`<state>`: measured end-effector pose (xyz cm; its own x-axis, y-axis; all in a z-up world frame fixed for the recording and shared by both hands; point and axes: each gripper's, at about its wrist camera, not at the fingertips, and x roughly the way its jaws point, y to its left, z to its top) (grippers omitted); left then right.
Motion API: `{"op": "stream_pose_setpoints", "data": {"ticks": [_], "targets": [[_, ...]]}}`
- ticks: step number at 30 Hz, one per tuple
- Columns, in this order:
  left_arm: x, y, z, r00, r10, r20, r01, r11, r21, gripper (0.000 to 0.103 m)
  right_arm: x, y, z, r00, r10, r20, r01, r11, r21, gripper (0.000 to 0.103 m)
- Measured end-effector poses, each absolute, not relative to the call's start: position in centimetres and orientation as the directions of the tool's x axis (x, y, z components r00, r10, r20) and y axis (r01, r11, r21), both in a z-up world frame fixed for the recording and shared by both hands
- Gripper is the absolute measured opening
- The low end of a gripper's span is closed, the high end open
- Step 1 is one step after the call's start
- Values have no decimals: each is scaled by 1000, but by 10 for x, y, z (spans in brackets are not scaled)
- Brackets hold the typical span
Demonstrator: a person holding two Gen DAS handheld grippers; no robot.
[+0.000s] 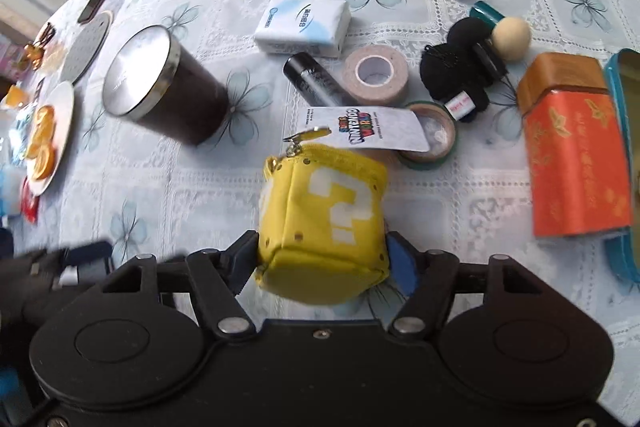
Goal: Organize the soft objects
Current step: 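Move both tools back to the table and grasp the yellow pouch with the right gripper, then grasp the dark cosmetic bottle with the left gripper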
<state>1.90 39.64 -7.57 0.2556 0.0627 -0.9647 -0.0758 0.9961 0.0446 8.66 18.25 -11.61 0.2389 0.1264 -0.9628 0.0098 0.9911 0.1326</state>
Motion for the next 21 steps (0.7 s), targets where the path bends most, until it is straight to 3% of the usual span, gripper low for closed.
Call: {"op": "stream_pose_setpoints", "data": {"ticks": [13,18,21], "targets": [[94,322,-65,330,0,-944,30,1000,10,88,47,141,-95,224,115,-968,-25,993,112,62],[124,304,-79,317,-10,-948,2,1000,-10,88,46,128,-93,224,143,-964,-7,989,146,62],[135,292,-90,316,44,-948,-20,999,40,90,47,125,-92,224,150,-963,-8,988,152,62]]}}
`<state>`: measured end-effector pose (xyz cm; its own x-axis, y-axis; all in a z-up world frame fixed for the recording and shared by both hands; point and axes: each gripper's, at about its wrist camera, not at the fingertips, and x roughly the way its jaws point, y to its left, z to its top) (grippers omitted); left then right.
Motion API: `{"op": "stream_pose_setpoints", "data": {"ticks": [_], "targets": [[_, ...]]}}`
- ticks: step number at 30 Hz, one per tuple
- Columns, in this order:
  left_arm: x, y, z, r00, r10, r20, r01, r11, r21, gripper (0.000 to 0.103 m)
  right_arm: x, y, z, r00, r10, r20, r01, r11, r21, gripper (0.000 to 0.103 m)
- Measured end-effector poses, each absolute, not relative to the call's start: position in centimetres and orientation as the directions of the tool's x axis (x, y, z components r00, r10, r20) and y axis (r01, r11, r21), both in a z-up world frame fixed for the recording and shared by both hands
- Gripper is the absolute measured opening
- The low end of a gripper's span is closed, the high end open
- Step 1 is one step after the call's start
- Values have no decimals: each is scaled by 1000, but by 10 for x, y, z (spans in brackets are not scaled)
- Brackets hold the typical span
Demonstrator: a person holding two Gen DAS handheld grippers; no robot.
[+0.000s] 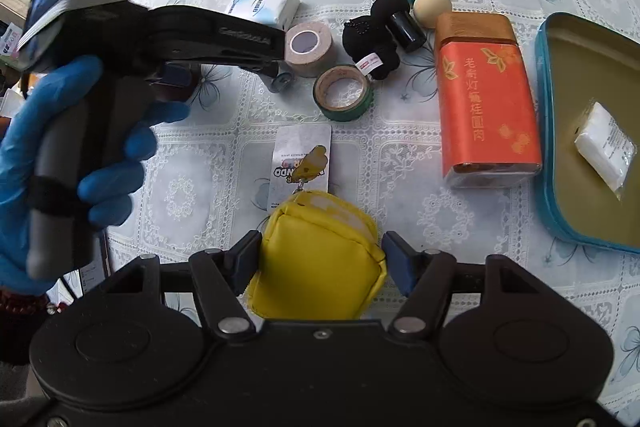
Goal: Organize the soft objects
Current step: 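Grasp the dark cosmetic bottle with the left gripper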
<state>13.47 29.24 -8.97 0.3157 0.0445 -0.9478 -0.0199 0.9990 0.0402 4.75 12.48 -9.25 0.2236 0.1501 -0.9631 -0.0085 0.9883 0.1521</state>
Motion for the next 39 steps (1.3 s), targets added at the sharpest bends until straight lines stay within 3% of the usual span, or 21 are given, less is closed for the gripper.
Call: {"op": "stream_pose_setpoints", "data": {"ticks": [4,12,15,19,21,33,35,36,37,39], "targets": [[136,275,-99,316,26,-948,60,997,47,89,50,119,-93,222,168,-961,3,985,173,62],[150,288,-123,269,-13,-963,0,1000,-13,81,52,115,-93,217,187,-958,12,981,194,62],[148,294,-120,289,-14,-957,8,1000,-12,65,51,116,-95,211,191,-958,11,980,198,62],[144,306,-116,294,-22,-956,-2,1000,-23,32,51,119,-98,203,196,-959,7,979,202,62],[139,314,-114,277,-49,-959,-7,999,-53,28,51,120,-100,199,196,-960,6,979,201,62],[74,341,-109,190,-57,-980,0,998,-58,28,49,121,-106,184,186,-965,14,981,192,62],[69,342,-109,192,-41,-981,13,999,-39,38,50,120,-107,181,188,-965,18,981,194,62],[67,343,-110,197,-27,-980,15,1000,-24,56,50,121,-108,181,185,-966,18,981,191,62],[66,343,-110,206,-16,-978,14,1000,-13,66,51,122,-109,182,184,-966,15,982,190,62],[66,344,-110,223,-8,-975,12,1000,-5,67,53,123,-109,186,182,-966,6,982,187,62]]}}
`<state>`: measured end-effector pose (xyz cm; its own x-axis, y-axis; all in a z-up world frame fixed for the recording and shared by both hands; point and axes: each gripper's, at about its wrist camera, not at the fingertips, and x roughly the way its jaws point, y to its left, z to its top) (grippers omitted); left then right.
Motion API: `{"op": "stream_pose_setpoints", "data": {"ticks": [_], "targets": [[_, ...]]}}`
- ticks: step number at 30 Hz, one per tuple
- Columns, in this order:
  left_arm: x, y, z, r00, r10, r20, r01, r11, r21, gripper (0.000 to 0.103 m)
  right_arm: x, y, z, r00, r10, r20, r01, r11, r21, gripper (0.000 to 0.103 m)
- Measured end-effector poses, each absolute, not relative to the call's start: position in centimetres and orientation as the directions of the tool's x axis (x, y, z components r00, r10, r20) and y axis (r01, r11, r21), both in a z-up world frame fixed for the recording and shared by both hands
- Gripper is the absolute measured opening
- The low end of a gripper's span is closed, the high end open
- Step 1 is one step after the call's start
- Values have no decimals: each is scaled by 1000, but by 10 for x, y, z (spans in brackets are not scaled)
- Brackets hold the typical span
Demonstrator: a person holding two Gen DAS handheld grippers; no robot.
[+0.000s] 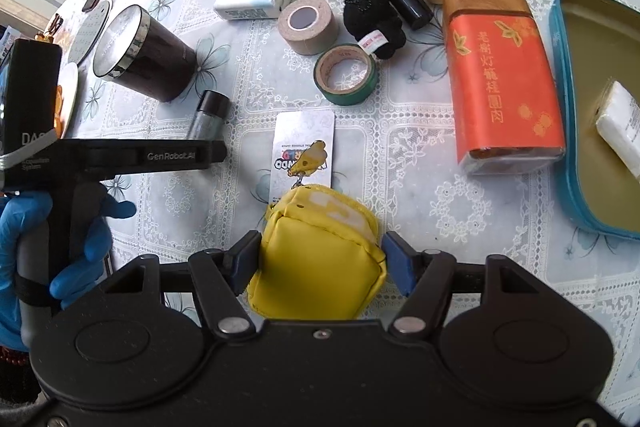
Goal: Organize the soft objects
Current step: 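Grasp the dark cosmetic bottle with the left gripper, then carry the yellow pouch and bottle to the tray and release both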
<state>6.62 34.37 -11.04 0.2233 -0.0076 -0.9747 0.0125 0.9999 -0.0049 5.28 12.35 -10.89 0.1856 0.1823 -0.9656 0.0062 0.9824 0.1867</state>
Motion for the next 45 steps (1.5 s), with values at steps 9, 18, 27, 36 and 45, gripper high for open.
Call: {"op": "stream_pose_setpoints", "data": {"ticks": [9,18,27,36,45], "targets": [[77,337,-113,242,-50,-969,35,998,-43,70,50,131,-109,191,157,-969,3,987,161,64],[63,358,-102,244,-108,-964,21,994,-106,24,39,142,-100,214,133,-968,-25,991,131,63],[25,375,-73,268,-53,-962,-37,997,-65,24,30,144,-56,332,248,-910,-86,969,232,63],[10,334,-37,321,-29,-947,-46,998,-46,24,26,90,2,493,282,-823,-70,956,285,63],[17,238,0,371,-131,-919,35,991,-127,23,11,-19,43,627,170,-760,87,955,285,63]]}}
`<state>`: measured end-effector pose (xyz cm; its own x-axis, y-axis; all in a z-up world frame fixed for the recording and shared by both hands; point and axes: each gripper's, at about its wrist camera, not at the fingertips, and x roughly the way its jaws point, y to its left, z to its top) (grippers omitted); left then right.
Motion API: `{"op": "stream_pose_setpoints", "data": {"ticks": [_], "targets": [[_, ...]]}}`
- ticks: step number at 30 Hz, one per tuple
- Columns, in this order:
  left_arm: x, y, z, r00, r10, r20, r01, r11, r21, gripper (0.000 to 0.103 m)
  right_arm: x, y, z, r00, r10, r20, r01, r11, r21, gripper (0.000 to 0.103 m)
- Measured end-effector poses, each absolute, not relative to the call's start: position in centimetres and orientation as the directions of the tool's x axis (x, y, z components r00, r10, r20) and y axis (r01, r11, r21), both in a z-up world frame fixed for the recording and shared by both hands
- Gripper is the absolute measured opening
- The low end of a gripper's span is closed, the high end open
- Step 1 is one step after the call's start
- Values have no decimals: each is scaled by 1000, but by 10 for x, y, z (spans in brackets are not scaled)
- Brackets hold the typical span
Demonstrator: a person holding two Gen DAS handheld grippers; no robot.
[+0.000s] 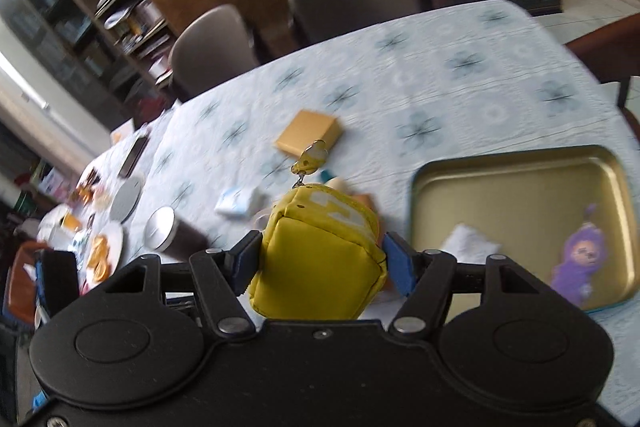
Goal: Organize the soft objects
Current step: 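Carry the yellow pouch and bottle to the tray and release both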
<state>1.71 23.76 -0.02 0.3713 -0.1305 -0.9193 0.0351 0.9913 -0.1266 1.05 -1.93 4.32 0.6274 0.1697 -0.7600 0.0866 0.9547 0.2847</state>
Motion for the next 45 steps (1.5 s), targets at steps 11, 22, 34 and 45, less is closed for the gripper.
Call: {"op": "stream_pose_setpoints", "data": {"ticks": [11,22,34,45], "targets": [[40,99,30,404,-241,-883,191,966,-176,23,3,-141,41,641,42,-767,282,916,286,63],[73,7,36,416,-251,-874,261,954,-150,29,-2,-195,40,634,20,-773,298,916,268,63],[70,0,10,375,-157,-913,205,975,-84,60,6,-218,34,649,82,-756,290,892,346,65],[50,16,-15,308,-81,-948,150,988,-36,66,9,-197,16,557,3,-831,270,945,185,65]]}}
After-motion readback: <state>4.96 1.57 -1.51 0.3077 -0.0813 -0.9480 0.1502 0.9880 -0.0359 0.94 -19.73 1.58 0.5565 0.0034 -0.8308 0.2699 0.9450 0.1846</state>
